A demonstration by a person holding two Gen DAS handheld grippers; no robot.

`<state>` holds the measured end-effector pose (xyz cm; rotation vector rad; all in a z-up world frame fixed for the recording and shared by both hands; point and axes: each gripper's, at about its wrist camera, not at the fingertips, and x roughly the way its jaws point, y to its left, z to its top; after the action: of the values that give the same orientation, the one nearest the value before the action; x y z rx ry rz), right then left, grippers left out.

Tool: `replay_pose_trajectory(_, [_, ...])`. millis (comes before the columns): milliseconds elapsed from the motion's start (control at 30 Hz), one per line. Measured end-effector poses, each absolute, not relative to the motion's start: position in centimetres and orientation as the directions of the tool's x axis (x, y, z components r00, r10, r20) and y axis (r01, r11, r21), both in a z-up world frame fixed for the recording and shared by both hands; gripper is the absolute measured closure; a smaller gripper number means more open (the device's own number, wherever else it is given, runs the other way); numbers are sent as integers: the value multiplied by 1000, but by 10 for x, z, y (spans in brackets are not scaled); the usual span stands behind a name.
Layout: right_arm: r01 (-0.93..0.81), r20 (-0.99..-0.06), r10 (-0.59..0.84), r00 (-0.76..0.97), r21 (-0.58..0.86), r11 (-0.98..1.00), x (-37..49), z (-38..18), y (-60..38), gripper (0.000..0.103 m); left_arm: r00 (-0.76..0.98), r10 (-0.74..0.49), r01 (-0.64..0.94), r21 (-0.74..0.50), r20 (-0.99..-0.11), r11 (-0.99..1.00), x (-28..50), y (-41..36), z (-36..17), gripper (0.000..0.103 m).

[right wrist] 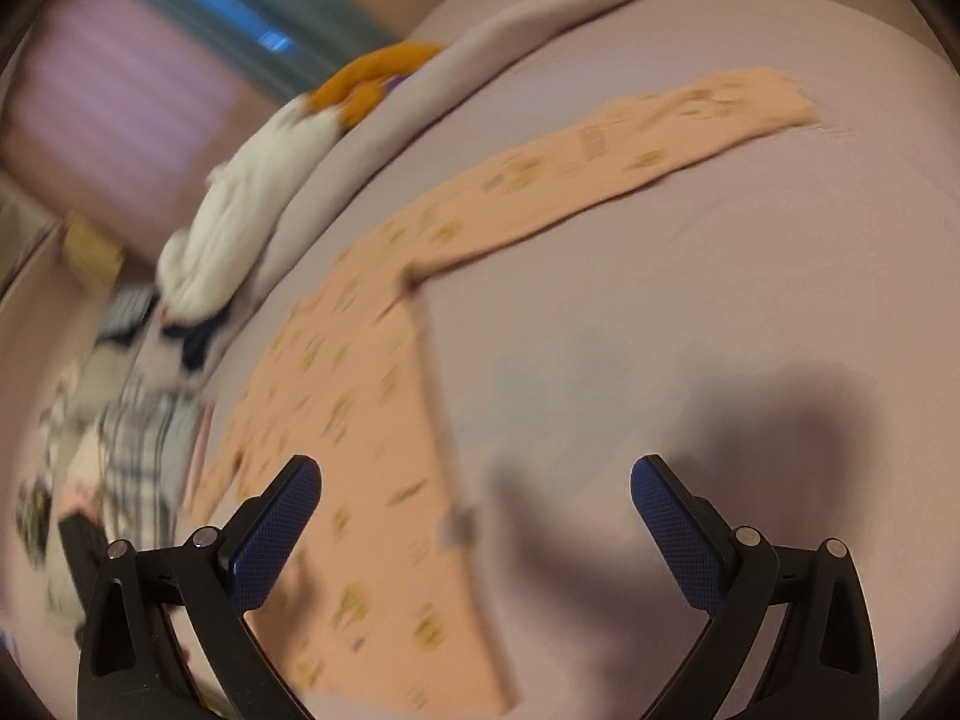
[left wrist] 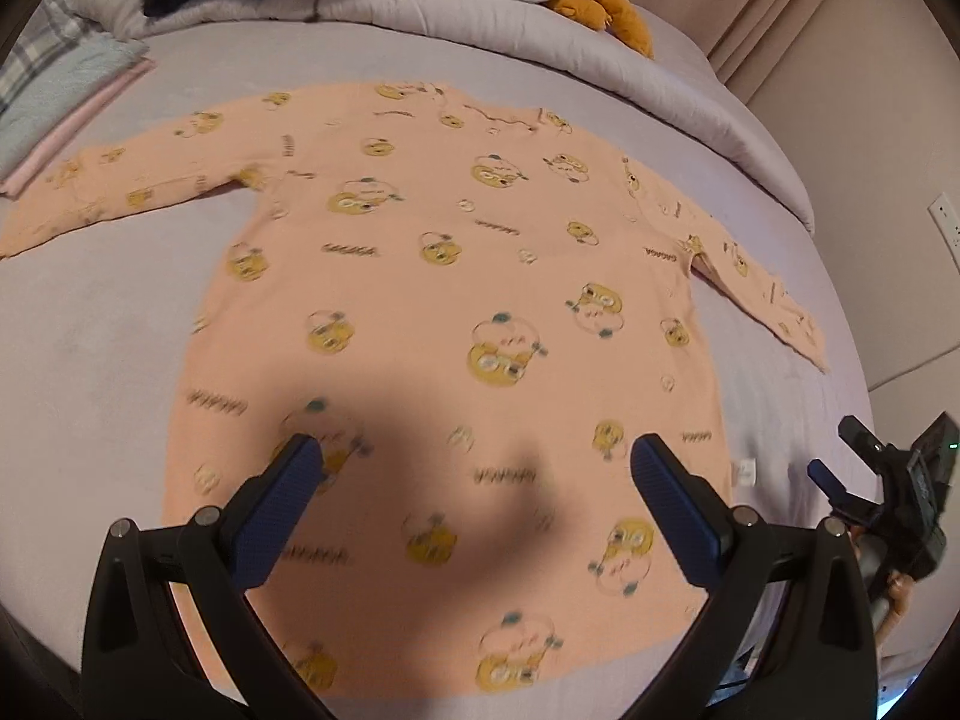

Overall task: Fold small clothes
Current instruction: 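Grasp the cuff of the sleeve nearest the right tool with the right gripper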

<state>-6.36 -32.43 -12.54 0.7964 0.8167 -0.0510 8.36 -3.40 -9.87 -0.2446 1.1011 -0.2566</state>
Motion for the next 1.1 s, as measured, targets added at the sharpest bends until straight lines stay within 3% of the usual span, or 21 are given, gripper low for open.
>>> replay_pose_trajectory(233, [458,-652,151,743,660,596,-50,-145,-396,1,426,-340,125,-318,-838,940,119,-56,-94,0])
replay_pose_trajectory(433, [460,-599,142,788,726,511,-25,-158,-440,1,467,-289,142,-252,-836,957,149,-78,-87,1])
replay_pose_trajectory(633, [449,-526,102,845,799,400,-10,-162,-465,1,470,-302,136,-270,-830,953,171,-90,-88,1])
replay_pose_trajectory(700, [463,-523,72,849,804,373,-4,-162,-470,8,471,-308,130,-281,-826,951,176,-91,-89,1])
replay_pose_trajectory(800, [497,-540,41,841,800,336,2,-166,-473,32,476,-313,109,-298,-822,948,183,-89,-91,1])
replay_pose_trajectory(967, [531,-556,6,831,798,285,-3,-179,-480,83,459,-308,41,-326,-833,944,191,-78,-102,1])
replay_pose_trajectory(1033, [542,-564,3,826,794,276,-10,-184,-486,96,453,-295,29,-317,-841,948,191,-72,-106,1])
replay_pose_trajectory(1100, [539,-562,6,827,795,280,-10,-183,-489,97,453,-288,20,-313,-844,949,190,-65,-108,1])
